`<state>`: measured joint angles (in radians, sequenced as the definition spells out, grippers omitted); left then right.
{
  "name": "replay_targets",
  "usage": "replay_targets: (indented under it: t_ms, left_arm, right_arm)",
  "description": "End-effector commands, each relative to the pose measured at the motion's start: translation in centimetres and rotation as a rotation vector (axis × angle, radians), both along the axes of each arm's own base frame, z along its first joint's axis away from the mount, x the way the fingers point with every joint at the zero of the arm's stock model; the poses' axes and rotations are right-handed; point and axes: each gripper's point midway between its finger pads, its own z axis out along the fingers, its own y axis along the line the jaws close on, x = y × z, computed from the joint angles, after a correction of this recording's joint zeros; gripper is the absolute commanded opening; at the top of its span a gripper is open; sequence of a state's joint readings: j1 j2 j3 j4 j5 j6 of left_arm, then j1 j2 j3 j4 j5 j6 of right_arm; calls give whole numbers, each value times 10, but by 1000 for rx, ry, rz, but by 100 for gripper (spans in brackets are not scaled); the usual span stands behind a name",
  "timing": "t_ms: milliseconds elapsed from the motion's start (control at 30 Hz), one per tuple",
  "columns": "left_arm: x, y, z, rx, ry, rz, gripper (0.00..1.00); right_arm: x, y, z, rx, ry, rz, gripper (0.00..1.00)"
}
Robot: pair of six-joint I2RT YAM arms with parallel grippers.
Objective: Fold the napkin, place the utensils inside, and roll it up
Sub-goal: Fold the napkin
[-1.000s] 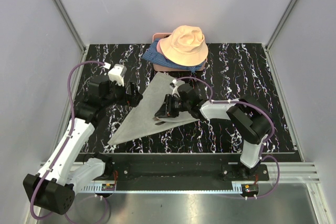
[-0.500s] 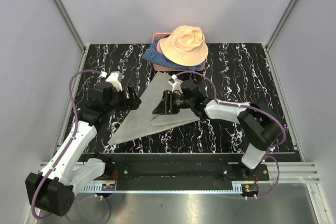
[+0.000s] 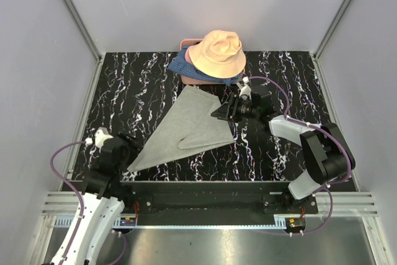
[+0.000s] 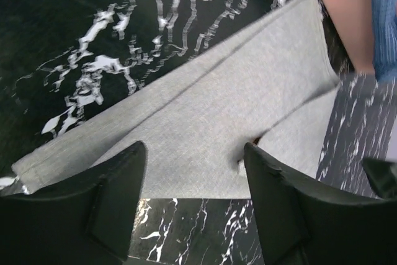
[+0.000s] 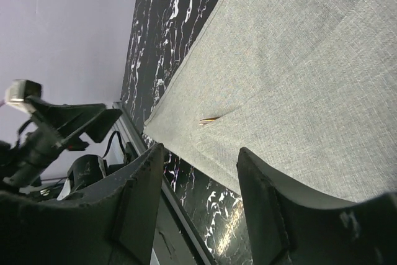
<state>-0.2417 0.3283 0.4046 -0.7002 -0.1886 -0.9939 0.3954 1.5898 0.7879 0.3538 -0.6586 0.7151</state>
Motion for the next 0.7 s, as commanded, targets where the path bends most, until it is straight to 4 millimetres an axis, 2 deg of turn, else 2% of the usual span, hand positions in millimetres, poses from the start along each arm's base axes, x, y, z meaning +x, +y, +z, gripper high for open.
replay_targets:
  t_ms: [0,33,67,200,267,367,667]
  left_arm:
    - [-11,19,-39,-88,118,239,62]
    - [-15,20,-51,-83,168,253,60]
    - [-16,20,-54,-91,186,267,56]
    - [-22,28,-59,-119,222,369,51]
    - [-31,36,-63,-116,241,423,49]
    - [-39,38,-67,-148,252,470,48]
    - [-44,30,-69,-150,331,443,39]
  right_arm:
    - [-3,-8,25,77,-77,32,59]
    - [-5,-10,25,88,-69,39,59]
    - [-2,-14,25,95,-70,30,59]
    - [-6,-24,19,105,-53,24,59]
    - [-6,-30,16,106,-42,8,59]
    - [-7,-34,13,114,-37,0,59]
    - [-2,-34,5,146,3,2,59]
